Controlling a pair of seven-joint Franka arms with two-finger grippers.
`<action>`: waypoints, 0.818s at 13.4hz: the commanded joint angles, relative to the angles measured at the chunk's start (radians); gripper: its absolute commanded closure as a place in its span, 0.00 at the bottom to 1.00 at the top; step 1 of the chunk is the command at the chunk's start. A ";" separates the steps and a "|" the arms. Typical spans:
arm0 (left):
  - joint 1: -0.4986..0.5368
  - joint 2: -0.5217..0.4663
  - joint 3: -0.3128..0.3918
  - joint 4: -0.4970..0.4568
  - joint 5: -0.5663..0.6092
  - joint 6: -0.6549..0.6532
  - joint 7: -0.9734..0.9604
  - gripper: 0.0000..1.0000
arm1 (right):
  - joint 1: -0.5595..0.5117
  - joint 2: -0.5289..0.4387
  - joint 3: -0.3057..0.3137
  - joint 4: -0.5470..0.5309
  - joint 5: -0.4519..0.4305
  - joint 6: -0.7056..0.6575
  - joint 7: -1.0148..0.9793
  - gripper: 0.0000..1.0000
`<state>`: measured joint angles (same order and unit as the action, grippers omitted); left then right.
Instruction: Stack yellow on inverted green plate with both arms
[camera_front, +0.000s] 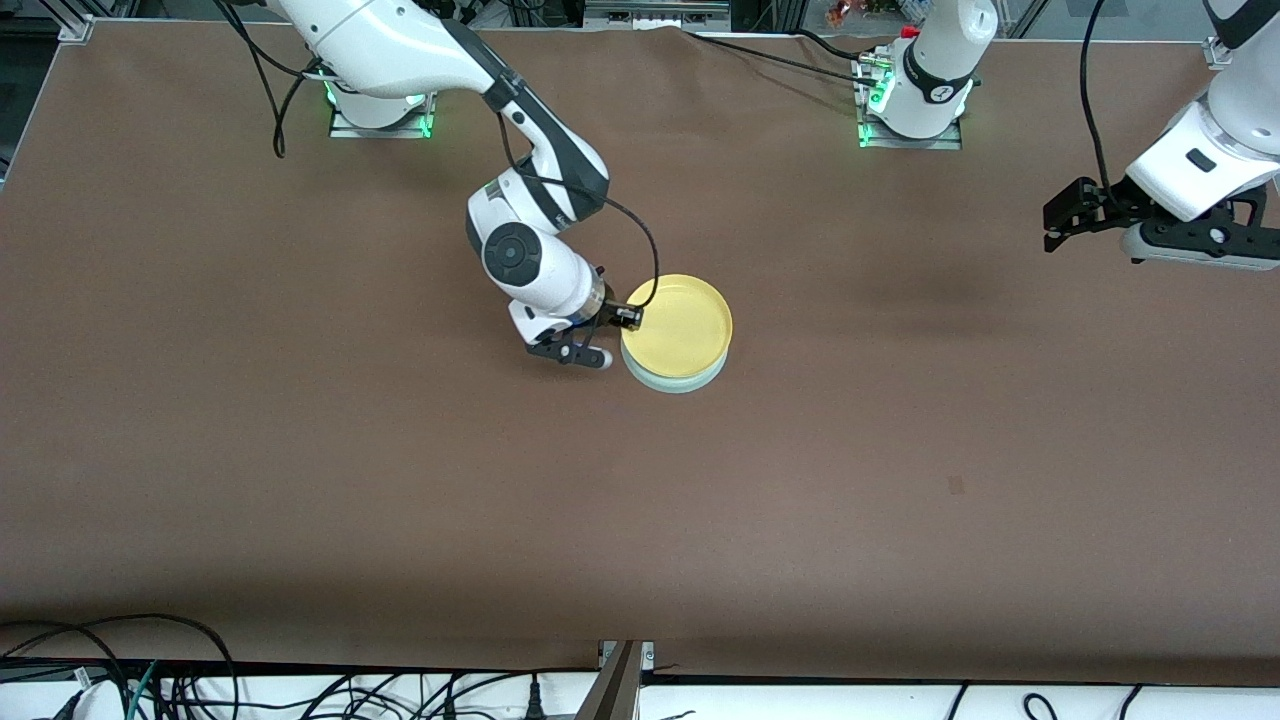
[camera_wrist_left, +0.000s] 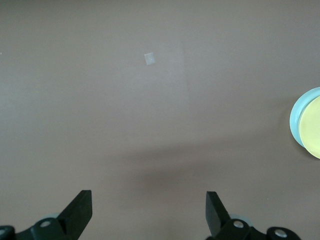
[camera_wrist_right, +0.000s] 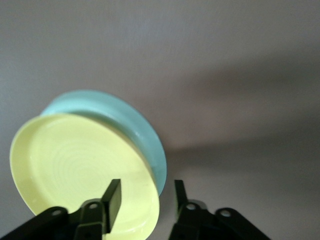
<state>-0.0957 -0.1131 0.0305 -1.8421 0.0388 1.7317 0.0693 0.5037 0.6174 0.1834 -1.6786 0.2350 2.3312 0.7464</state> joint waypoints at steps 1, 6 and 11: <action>-0.004 0.006 0.005 0.027 0.020 0.005 0.004 0.00 | 0.002 -0.044 -0.102 0.110 -0.049 -0.233 -0.085 0.00; 0.020 0.072 0.014 0.217 0.007 -0.053 0.009 0.00 | -0.045 -0.051 -0.306 0.338 -0.043 -0.623 -0.393 0.00; 0.022 0.122 0.009 0.276 -0.037 -0.069 0.003 0.00 | -0.188 -0.096 -0.366 0.511 -0.051 -0.919 -0.642 0.00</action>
<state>-0.0768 -0.0386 0.0481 -1.6180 0.0214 1.6869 0.0690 0.3542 0.5473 -0.1831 -1.2361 0.1981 1.5241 0.1499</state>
